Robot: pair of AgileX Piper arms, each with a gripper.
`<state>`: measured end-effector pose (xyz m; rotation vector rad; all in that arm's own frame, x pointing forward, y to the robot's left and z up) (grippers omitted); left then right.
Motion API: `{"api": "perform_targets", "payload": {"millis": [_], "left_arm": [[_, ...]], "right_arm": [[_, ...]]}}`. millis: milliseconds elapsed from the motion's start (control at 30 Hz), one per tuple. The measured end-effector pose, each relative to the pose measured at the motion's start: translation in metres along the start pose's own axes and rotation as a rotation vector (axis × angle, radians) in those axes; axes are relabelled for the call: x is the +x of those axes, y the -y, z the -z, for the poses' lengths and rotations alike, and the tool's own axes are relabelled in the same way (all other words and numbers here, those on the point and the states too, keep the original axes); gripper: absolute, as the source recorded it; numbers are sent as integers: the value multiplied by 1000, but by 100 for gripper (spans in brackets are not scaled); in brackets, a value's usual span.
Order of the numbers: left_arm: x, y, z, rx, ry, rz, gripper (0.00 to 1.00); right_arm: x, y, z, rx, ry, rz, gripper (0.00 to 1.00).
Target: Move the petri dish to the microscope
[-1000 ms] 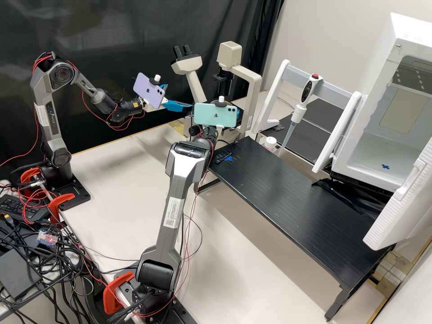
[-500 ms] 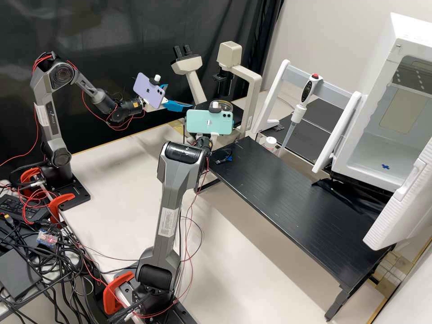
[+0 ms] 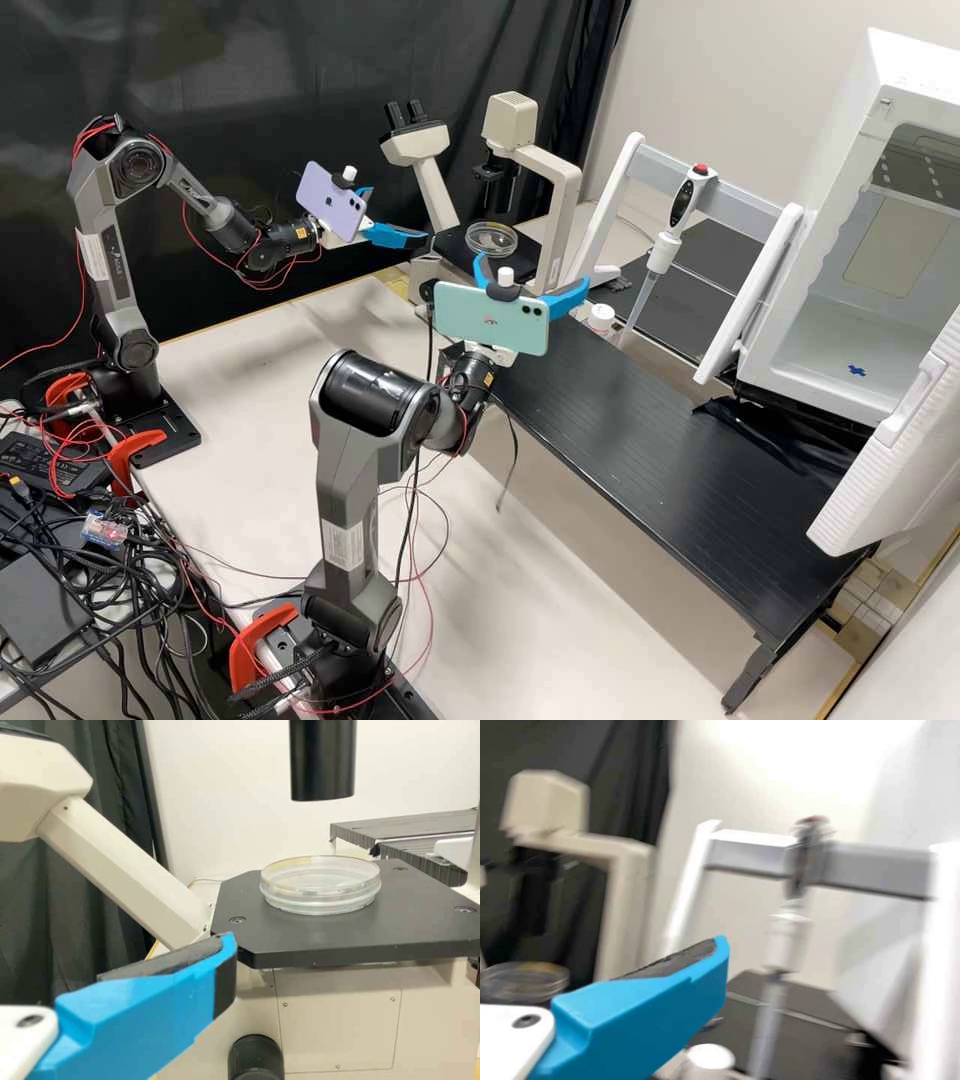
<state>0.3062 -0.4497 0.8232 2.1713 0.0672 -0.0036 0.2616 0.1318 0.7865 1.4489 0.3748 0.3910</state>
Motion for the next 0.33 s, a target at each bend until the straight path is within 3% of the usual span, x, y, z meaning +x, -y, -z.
{"api": "perform_targets", "payload": {"millis": [133, 267, 333], "left_arm": [[0, 0, 0, 0, 0, 0, 100], [0, 0, 0, 0, 0, 0, 100], [0, 0, 0, 0, 0, 0, 100]], "right_arm": [[-22, -15, -14, -33, 88, -45, 100], [-35, -29, -27, -43, 156, -94, 100], [-42, -36, -34, -29, 185, -118, 100]]}}
